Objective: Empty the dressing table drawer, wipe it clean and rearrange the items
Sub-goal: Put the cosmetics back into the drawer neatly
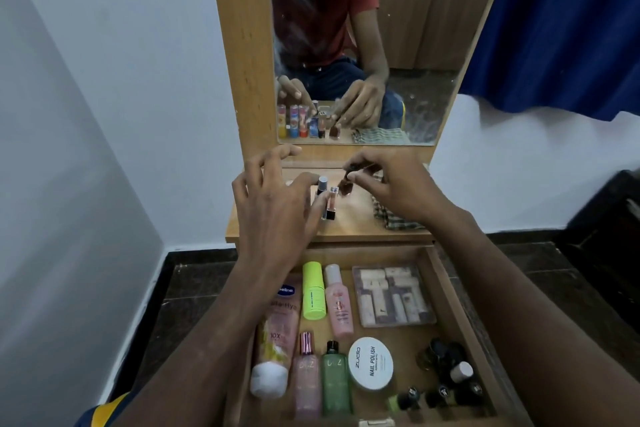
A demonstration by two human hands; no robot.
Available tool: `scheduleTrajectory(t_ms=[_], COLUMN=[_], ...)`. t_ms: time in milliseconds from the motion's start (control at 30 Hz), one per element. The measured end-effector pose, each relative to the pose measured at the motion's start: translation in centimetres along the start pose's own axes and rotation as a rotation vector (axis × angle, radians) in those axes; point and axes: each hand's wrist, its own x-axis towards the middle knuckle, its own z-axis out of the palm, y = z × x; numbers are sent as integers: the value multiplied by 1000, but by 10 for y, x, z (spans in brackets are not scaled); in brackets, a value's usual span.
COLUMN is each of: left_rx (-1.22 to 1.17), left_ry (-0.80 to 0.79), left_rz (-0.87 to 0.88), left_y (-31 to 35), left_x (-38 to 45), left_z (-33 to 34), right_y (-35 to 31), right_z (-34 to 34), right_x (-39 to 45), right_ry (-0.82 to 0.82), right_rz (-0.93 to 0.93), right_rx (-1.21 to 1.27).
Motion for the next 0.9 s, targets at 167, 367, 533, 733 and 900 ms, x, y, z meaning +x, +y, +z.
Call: scheduleTrajectory(t_ms=[167, 367, 533, 733, 900], left_rx=[-88, -184, -499, -698, -681], left_ry=[45, 76, 146, -378, -675], left_rz=[4, 34, 90, 114, 143], left_y=[2, 0, 4, 33, 48], left_x=[-5, -11, -19, -60, -86], left_z=[-4, -9, -28, -37, -21], right_y=[-12, -22, -30, -30, -22], right_z=[-20, -21, -22, -26, -32], right_x=[-44, -114, -158, -173, -180], right_ry=[268, 249, 160, -175, -449], right_rz=[99, 238, 277, 192, 121], right_rx=[76, 138, 132, 96, -28])
